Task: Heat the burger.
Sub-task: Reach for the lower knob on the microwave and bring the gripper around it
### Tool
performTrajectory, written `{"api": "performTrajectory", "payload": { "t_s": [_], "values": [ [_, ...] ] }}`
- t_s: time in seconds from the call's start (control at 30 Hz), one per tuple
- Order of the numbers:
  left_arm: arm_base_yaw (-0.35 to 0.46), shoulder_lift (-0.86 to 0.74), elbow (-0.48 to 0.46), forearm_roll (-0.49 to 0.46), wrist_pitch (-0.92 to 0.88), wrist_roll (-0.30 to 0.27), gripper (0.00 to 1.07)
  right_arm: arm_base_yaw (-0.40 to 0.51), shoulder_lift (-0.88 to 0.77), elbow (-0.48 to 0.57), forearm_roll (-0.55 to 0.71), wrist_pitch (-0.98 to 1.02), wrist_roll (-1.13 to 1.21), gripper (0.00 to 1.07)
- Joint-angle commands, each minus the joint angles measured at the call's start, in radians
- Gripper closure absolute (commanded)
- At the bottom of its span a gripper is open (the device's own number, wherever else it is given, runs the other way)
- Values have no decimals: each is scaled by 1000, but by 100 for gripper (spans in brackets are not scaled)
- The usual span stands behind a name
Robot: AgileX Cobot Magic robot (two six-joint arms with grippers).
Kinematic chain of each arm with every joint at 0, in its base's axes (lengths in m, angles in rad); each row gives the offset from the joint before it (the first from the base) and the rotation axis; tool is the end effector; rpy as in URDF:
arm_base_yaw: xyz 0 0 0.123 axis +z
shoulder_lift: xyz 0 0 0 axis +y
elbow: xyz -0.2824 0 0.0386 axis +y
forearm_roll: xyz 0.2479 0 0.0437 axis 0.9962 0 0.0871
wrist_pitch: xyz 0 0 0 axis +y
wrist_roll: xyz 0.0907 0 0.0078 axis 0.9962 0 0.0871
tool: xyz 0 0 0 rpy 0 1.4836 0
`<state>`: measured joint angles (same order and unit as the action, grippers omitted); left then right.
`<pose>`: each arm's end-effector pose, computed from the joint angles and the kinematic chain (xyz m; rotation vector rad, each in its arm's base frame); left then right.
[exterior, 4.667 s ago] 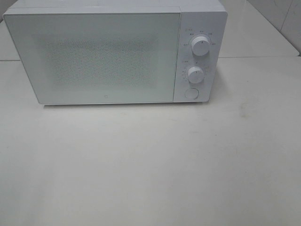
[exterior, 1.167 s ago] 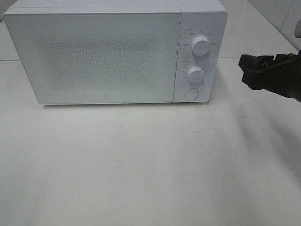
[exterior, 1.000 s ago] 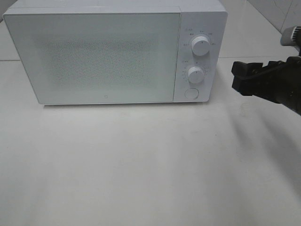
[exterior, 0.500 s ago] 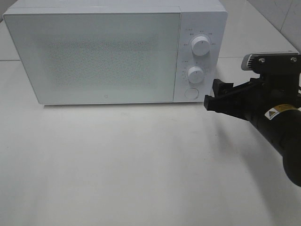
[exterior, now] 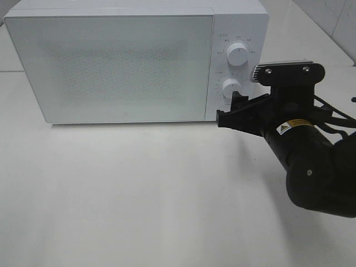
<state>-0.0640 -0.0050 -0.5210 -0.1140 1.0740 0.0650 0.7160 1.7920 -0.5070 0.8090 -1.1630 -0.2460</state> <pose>-0.0095 -0.0085 0.2823 0.1387 2.0243 -0.1354 0.2496 0.1371 0.1518 0.0365 1.7093 0.0032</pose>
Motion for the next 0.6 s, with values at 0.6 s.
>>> {"api": "performTrajectory", "payload": {
  "t_s": [0.6],
  "values": [
    [3, -15, 4, -9, -2, -7, 9, -39, 175, -200, -16, -9, -9, 34]
  ]
}}
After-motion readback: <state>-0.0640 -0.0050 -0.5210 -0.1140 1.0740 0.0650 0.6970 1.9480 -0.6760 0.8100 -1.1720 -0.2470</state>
